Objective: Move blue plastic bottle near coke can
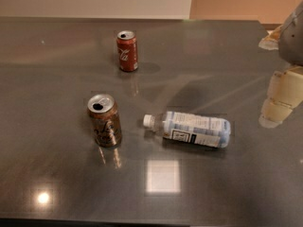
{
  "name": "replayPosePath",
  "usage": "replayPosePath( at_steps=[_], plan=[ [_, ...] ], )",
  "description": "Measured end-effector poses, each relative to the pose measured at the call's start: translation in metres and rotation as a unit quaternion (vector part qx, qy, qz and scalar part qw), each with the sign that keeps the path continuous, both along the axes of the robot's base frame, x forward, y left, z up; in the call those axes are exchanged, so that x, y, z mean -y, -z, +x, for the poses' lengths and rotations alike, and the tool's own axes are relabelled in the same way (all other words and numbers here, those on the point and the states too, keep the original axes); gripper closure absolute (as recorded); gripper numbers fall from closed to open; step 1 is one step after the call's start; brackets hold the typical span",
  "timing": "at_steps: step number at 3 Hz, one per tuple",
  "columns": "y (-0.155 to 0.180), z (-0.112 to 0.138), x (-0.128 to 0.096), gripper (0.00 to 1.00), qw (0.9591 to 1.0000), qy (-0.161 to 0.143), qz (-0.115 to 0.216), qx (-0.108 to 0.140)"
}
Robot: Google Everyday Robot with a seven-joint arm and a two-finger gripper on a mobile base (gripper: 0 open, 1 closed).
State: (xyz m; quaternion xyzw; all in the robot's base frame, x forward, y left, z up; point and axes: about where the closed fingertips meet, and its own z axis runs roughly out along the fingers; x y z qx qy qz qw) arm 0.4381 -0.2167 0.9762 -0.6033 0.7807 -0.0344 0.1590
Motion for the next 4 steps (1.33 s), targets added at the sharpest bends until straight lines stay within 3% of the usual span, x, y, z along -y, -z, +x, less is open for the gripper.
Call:
replayPosePath(
  at_steps=[2, 4],
  plan=[
    [0.009, 0.012, -0.015, 0.00, 0.9997, -0.019, 0.000, -0.013],
    [0.039, 0.020, -0.045, 0.00, 0.9980, -0.038, 0.008, -0.050]
  ],
)
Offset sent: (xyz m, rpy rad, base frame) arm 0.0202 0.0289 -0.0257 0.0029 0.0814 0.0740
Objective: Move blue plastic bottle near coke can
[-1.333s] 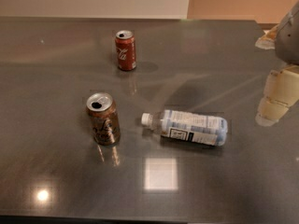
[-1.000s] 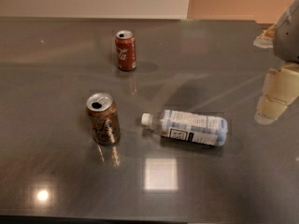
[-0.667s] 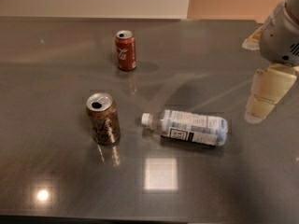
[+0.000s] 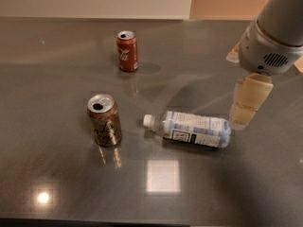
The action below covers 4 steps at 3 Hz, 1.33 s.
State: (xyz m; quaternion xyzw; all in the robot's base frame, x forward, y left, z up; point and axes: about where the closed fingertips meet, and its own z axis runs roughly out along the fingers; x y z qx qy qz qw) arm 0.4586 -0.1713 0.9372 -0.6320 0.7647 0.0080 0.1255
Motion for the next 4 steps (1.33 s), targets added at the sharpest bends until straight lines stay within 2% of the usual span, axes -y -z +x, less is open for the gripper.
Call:
replayPosePath(
  at_steps=[2, 3, 4],
  plan=[
    [0.045, -0.026, -0.024, 0.00, 0.9994, -0.009, 0.005, -0.033],
    [0.071, -0.033, -0.033, 0.00, 0.9994, -0.010, 0.007, -0.034],
    [0.076, -0.032, -0.030, 0.00, 0.9995, -0.005, 0.004, -0.030]
  ],
)
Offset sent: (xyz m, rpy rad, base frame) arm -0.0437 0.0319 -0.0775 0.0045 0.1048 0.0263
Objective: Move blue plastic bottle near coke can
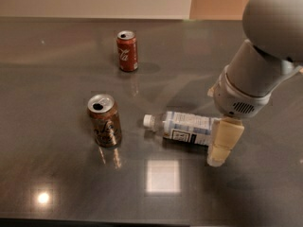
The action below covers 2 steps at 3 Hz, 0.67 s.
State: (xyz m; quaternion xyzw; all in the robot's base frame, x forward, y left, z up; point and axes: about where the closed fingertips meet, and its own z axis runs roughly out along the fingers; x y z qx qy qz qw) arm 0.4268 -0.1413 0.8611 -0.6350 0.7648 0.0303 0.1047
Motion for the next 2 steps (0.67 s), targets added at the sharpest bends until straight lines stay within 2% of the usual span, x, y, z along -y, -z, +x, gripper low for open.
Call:
replayPosePath(
  at_steps=[1, 2],
  plan=[
    [0.0038, 0.0042, 0.0066, 0.00, 1.0000, 0.008, -0.003, 0.002],
    [0.0056, 0.0052, 0.0092, 0.18, 0.9999, 0.008, -0.007, 0.002]
  ],
)
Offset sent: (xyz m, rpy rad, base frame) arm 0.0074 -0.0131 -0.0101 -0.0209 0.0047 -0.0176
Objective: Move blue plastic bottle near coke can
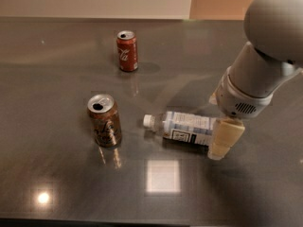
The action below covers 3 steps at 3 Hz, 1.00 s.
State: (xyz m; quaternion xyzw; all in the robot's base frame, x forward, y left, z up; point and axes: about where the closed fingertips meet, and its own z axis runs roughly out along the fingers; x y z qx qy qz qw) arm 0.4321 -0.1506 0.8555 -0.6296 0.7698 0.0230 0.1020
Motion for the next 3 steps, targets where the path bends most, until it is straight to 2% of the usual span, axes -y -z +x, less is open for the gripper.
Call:
replayPosePath(
  at_steps=[3],
  plan=[
    [0.0037, -0.0014, 0.0057, 0.88, 0.9999, -0.003, -0.013, -0.008]
  ],
)
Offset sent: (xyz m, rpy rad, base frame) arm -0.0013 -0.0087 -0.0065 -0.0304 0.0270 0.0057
